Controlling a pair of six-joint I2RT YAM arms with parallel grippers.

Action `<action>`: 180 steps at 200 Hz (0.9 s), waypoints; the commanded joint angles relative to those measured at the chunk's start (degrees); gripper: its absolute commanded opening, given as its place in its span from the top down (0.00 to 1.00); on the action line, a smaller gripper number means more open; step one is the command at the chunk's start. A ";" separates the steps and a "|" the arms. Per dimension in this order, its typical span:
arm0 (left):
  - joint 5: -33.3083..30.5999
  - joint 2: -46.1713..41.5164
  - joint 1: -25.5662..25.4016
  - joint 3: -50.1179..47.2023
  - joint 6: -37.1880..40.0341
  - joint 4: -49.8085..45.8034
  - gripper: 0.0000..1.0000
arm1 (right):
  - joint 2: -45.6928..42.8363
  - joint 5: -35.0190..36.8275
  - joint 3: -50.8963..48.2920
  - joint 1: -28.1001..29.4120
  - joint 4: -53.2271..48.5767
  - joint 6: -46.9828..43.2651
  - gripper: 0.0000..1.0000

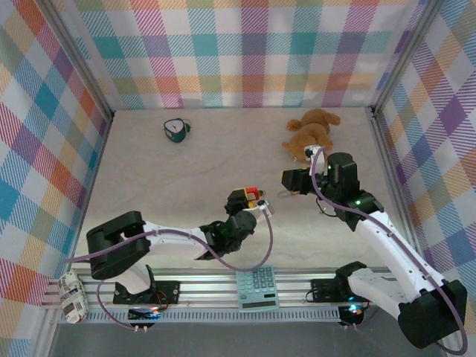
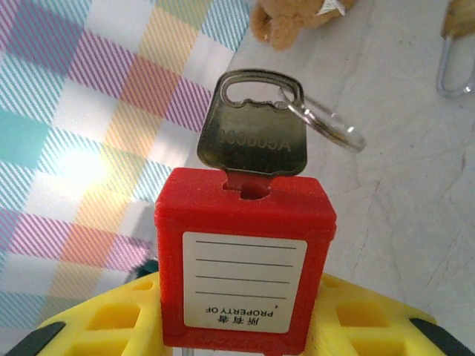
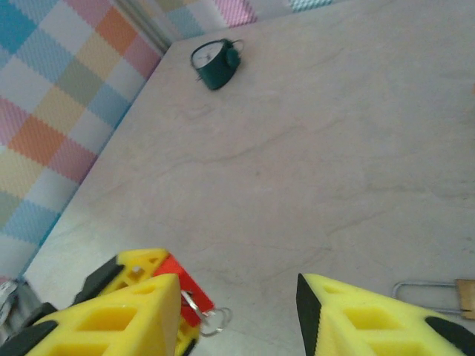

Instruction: Unlock with the key

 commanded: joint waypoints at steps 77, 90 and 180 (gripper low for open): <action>-10.39 15.88 -6.63 -4.01 34.75 40.85 0.85 | 5.41 -12.48 -6.13 1.36 4.86 0.21 0.64; -10.66 16.10 -6.66 -4.22 34.34 40.70 0.85 | 5.82 -11.09 -6.31 2.13 3.60 -0.68 0.64; -12.31 16.50 -6.79 -5.57 33.85 41.21 0.86 | 10.91 -4.20 -4.99 7.38 -1.26 -4.28 0.65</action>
